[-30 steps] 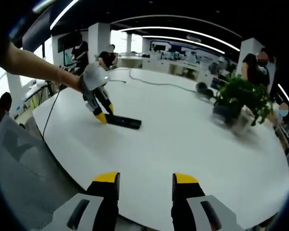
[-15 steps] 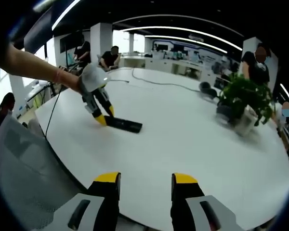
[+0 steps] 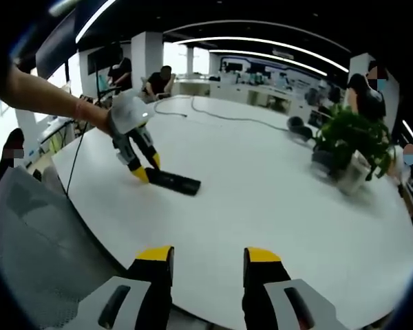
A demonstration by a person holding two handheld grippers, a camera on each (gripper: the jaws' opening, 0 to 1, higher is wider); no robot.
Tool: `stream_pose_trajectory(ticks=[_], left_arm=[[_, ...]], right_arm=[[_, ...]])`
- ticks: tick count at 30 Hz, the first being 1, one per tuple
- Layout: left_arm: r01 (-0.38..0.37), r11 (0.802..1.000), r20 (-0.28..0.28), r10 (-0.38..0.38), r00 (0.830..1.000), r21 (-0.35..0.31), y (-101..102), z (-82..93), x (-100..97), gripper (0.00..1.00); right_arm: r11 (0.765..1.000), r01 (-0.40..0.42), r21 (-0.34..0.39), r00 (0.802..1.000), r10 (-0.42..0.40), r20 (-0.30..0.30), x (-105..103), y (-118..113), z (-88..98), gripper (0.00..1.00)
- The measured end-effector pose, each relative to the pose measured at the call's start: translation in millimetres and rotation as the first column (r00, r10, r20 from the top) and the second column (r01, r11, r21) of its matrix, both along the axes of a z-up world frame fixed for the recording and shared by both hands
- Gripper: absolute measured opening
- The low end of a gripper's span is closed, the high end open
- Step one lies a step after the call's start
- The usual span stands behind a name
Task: Press the specified remote control buttons in sequence, fully releasing each button before pressing the next.
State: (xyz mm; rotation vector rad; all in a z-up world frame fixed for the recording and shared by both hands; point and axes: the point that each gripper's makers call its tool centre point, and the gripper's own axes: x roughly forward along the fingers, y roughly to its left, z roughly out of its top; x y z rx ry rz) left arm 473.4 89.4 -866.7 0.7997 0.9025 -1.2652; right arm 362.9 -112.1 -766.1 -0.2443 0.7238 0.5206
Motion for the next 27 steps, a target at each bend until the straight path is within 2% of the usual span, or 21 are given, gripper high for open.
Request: stream_pose_trajectory(ticks=[27], left_arm=[[-0.002, 1.0, 0.006, 0.002, 1.0, -0.023, -1.2, 0.7, -35.1, 0.26]], right_arm=[[1.0, -0.017, -0.008, 1.0, 0.017, -0.02, -3.1, 2.0, -3.4, 0.36]])
